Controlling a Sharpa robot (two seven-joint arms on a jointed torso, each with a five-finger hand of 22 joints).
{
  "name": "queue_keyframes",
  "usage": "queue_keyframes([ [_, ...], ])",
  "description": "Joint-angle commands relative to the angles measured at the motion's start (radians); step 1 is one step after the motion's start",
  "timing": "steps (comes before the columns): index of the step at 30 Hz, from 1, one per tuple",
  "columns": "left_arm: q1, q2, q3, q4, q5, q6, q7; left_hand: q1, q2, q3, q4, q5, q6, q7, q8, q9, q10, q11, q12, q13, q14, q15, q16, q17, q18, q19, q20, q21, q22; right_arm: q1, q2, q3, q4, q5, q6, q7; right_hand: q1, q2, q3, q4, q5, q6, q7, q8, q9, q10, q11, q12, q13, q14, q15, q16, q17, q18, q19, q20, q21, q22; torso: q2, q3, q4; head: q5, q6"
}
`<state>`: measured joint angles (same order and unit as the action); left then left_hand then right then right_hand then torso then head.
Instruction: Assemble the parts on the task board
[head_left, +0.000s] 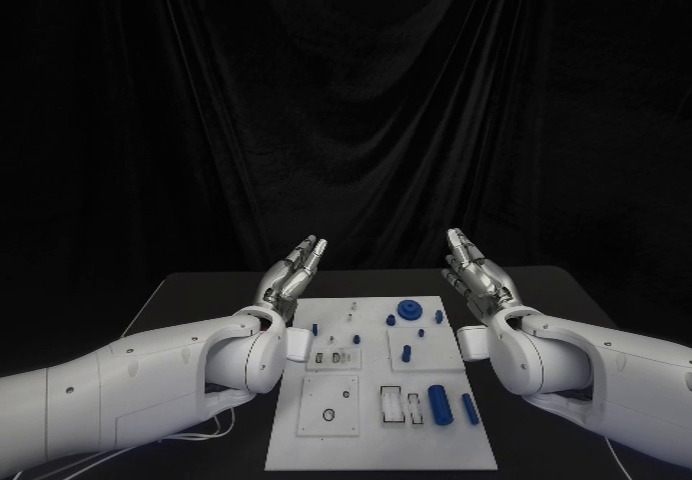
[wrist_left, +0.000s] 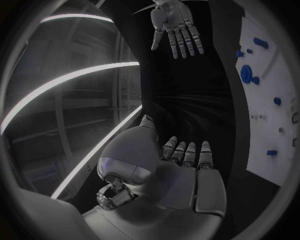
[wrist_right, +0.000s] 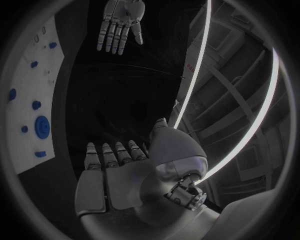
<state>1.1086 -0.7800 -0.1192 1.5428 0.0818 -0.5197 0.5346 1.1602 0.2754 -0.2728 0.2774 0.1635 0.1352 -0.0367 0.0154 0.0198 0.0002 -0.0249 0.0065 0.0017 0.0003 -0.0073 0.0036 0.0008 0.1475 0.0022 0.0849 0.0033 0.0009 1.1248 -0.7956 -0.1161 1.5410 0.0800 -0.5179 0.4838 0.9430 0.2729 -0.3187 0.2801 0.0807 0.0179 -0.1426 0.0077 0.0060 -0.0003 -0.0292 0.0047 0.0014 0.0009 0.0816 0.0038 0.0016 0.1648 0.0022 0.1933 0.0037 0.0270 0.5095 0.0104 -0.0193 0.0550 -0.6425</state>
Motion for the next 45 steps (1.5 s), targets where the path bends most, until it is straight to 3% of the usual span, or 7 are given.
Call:
queue_keyframes([
  [1, 0.020, 0.003, -0.021, -0.006, 0.093, 0.246, 0.075, 0.059, 0.016, -0.005, 0.015, 0.022, 0.019, 0.003, 0.007, 0.003, 0.001, 0.006, -0.006, -0.001, 0.000, 0.020, -0.004, -0.001, 0.020, -0.002, 0.026, -0.003, -0.001, 0.021, -0.005, -0.021, -0.008, 0.081, 0.248, -0.055, 0.053, 0.009, -0.016, 0.009, 0.009, 0.007, -0.002, 0.010, 0.004, 0.000, 0.009, -0.005, -0.001, -0.001, 0.015, -0.004, -0.002, 0.013, -0.002, 0.016, -0.004, -0.027, -0.001, 0.0003, -0.0007, 0.000, 0.000],
  [5, 0.039, 0.004, -0.052, -0.013, 0.133, 0.359, 0.099, 0.066, 0.016, 0.003, 0.015, 0.040, 0.030, 0.014, 0.009, 0.004, 0.002, 0.009, -0.006, -0.001, 0.000, 0.024, -0.004, -0.001, 0.022, -0.002, 0.032, -0.003, -0.001, 0.046, -0.011, -0.056, -0.017, 0.122, 0.377, -0.078, 0.067, 0.010, -0.011, 0.008, 0.021, 0.014, 0.014, 0.017, 0.006, 0.000, 0.020, -0.005, -0.001, -0.001, 0.020, -0.004, -0.002, 0.013, -0.002, 0.017, -0.004, -0.027, -0.001, 0.0003, -0.0007, 0.000, 0.000],
  [10, 0.054, 0.005, -0.078, -0.018, 0.164, 0.450, 0.118, 0.214, -0.001, 0.084, -0.046, 0.358, 0.051, 0.033, 0.012, 0.007, 0.007, 0.013, -0.004, 0.001, 0.000, 0.038, -0.004, -0.001, 0.026, -0.002, 0.050, -0.003, -0.001, 0.072, -0.017, -0.094, -0.027, 0.165, 0.513, -0.102, 0.080, 0.009, -0.004, 0.009, 0.043, 0.023, 0.031, 0.027, 0.008, 0.000, 0.048, -0.005, -0.001, -0.001, 0.035, -0.004, -0.002, 0.011, -0.002, 0.026, -0.004, -0.027, -0.001, 0.0003, -0.0007, 0.000, 0.000],
  [21, 0.062, 0.006, -0.092, -0.021, 0.181, 0.498, 0.128, 0.281, -0.016, 0.132, -0.032, 0.418, 0.168, 0.085, 0.043, 0.022, 0.129, 0.089, 0.108, 0.036, 0.046, 0.088, 0.051, 0.023, 0.032, 0.053, 0.104, 0.043, 0.032, 0.099, -0.023, -0.131, -0.037, 0.208, 0.651, -0.126, 0.179, 0.001, 0.007, 0.006, 0.144, 0.100, 0.122, 0.141, 0.030, 0.019, 0.145, 0.055, 0.016, 0.024, 0.075, 0.030, 0.014, 0.016, 0.056, 0.072, 0.035, -0.003, -0.001, 0.0003, -0.0007, 0.000, 0.000],
  [22, 0.059, -0.051, -0.091, -0.071, 0.121, 0.586, 0.146, 0.285, -0.019, 0.140, -0.030, 0.420, 0.181, 0.087, 0.048, 0.024, 0.136, 0.096, 0.126, 0.039, 0.057, 0.091, 0.062, 0.026, 0.033, 0.069, 0.110, 0.053, 0.038, 0.108, -0.033, -0.131, -0.079, 0.195, 0.697, -0.125, 0.198, 0.001, 0.009, 0.006, 0.162, 0.113, 0.133, 0.165, 0.033, 0.026, 0.155, 0.082, 0.020, 0.039, 0.078, 0.044, 0.020, 0.016, 0.076, 0.077, 0.045, 0.001, 0.029, -0.0044, -0.0019, 0.020, -0.070],
  [36, 0.059, -0.107, -0.091, -0.048, 0.086, 0.570, 0.195, 0.309, -0.071, 0.272, -0.042, 0.473, 0.313, 0.105, 0.110, 0.038, 0.274, 0.167, 0.422, 0.089, 0.351, 0.154, 0.379, 0.134, 0.028, 0.392, 0.165, 0.254, 0.137, 0.143, -0.075, -0.132, -0.072, 0.126, 0.683, -0.119, 0.453, -0.021, 0.077, -0.128, 0.417, 0.157, 0.167, 0.268, 0.040, 0.164, 0.215, 0.531, 0.072, 0.375, 0.095, 0.279, 0.107, 0.011, 0.372, 0.098, 0.156, 0.035, 0.063, -0.0058, 0.0009, 0.055, -0.120],
  [45, 0.059, -0.223, -0.091, 0.016, 0.083, 0.557, 0.226, 0.290, -0.101, 0.338, -0.041, 0.478, 0.359, 0.121, 0.134, 0.041, 0.337, 0.208, 0.511, 0.101, 0.451, 0.187, 0.511, 0.171, 0.013, 0.449, 0.181, 0.306, 0.160, 0.179, -0.112, -0.132, -0.052, 0.055, 0.636, -0.116, 0.567, -0.031, 0.149, -0.240, 0.513, 0.375, 0.227, 0.522, 0.101, 0.284, 0.221, 0.805, 0.156, 0.551, 0.074, 0.500, 0.222, 0.019, 0.684, 0.070, 0.275, 0.073, 0.130, -0.0138, 0.0200, 0.043, -0.125],
])
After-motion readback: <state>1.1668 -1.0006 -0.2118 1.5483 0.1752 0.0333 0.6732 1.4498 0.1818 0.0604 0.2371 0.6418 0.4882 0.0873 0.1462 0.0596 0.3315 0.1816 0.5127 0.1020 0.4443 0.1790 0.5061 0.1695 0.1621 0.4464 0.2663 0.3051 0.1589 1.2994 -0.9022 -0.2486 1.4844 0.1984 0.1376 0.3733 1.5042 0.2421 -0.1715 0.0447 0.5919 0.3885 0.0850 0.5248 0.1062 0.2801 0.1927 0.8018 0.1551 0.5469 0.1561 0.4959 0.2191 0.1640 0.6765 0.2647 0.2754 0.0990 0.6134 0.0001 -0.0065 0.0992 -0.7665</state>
